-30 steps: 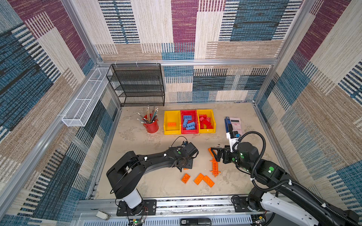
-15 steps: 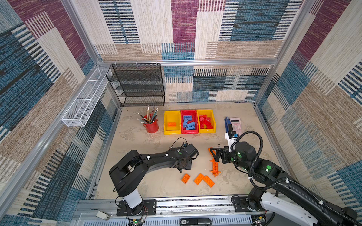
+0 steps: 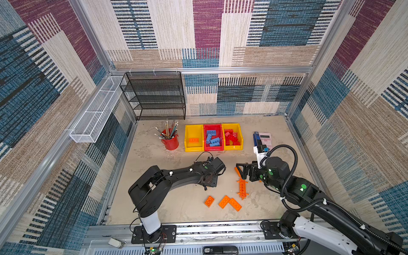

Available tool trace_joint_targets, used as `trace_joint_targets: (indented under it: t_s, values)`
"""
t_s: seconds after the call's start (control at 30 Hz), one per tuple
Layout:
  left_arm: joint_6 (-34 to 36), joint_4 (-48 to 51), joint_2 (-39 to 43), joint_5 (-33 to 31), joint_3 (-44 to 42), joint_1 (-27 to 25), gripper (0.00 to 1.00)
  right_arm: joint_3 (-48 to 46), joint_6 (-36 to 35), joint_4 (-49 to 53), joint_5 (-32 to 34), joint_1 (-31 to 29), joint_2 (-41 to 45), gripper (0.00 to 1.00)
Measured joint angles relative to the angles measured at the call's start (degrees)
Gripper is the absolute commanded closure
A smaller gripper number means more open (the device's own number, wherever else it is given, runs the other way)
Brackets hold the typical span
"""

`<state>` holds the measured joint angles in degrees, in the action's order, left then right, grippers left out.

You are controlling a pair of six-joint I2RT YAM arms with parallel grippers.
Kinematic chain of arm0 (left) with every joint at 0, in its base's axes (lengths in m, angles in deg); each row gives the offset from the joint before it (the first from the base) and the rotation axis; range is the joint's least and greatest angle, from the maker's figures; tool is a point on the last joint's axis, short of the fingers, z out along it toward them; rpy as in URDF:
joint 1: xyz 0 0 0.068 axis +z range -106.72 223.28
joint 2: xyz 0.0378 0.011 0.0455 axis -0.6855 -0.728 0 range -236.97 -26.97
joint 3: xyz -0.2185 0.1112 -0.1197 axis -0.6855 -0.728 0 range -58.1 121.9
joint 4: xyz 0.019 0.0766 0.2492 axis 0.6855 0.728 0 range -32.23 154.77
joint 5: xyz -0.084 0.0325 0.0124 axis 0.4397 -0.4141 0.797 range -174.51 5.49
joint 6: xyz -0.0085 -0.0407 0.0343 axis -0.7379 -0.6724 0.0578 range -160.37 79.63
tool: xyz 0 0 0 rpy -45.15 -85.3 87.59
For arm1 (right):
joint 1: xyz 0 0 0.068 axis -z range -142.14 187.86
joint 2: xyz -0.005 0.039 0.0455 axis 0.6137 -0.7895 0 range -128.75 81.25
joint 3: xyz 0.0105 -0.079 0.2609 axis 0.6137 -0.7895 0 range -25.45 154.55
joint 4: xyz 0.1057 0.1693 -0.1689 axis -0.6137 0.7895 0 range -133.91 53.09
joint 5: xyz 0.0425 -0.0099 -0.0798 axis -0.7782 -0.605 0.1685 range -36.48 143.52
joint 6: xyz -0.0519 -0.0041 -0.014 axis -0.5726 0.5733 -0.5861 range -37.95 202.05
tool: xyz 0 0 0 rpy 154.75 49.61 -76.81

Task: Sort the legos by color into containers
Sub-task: 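Carry the orange brick into the yellow bin by the pencil cup and release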

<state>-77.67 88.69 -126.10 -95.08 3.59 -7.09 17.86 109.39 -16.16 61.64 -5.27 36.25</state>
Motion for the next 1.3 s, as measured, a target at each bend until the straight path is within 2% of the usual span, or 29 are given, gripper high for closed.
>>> trace_joint_targets:
  t_s: [0.2,0.33,0.5,0.7,0.8,0.9,0.97,1.17,1.3]
  values:
    - [4.0,3.1,4.0,-1.3,6.8,7.4,0.71,1.3,-0.7,-0.7,0.5,0.0,-1.9,0.01]
    - [6.5,4.4,3.3,-1.3,12.5,12.8,0.7,3.1,-1.7,-1.4,0.5,0.0,-4.3,0.01]
    - [9.7,5.3,-3.9,-1.0,22.5,19.1,0.7,4.6,-2.4,-2.4,0.5,0.0,-6.0,0.01]
    - [13.2,8.3,-14.7,0.5,36.4,22.7,0.67,6.1,-3.4,-2.6,1.6,0.0,-7.3,0.01]
    - [14.3,9.9,-20.1,1.8,42.9,24.0,0.6,6.7,-3.8,-2.6,2.6,0.1,-8.0,0.01]
    - [15.4,12.0,-24.9,2.0,48.9,25.0,0.39,7.1,-4.1,-2.6,3.0,0.4,-8.8,0.01]
    - [15.6,13.6,-27.1,2.1,52.0,25.4,0.3,7.3,-4.3,-2.6,3.0,0.4,-9.3,0.01]
    - [16.0,15.8,-27.9,3.2,54.7,25.8,0.29,8.1,-4.7,-2.6,3.5,0.6,-10.2,0.01]
    - [16.0,15.7,-22.1,3.5,48.7,25.6,0.29,8.3,-4.9,-2.6,3.5,0.6,-10.1,0.01]
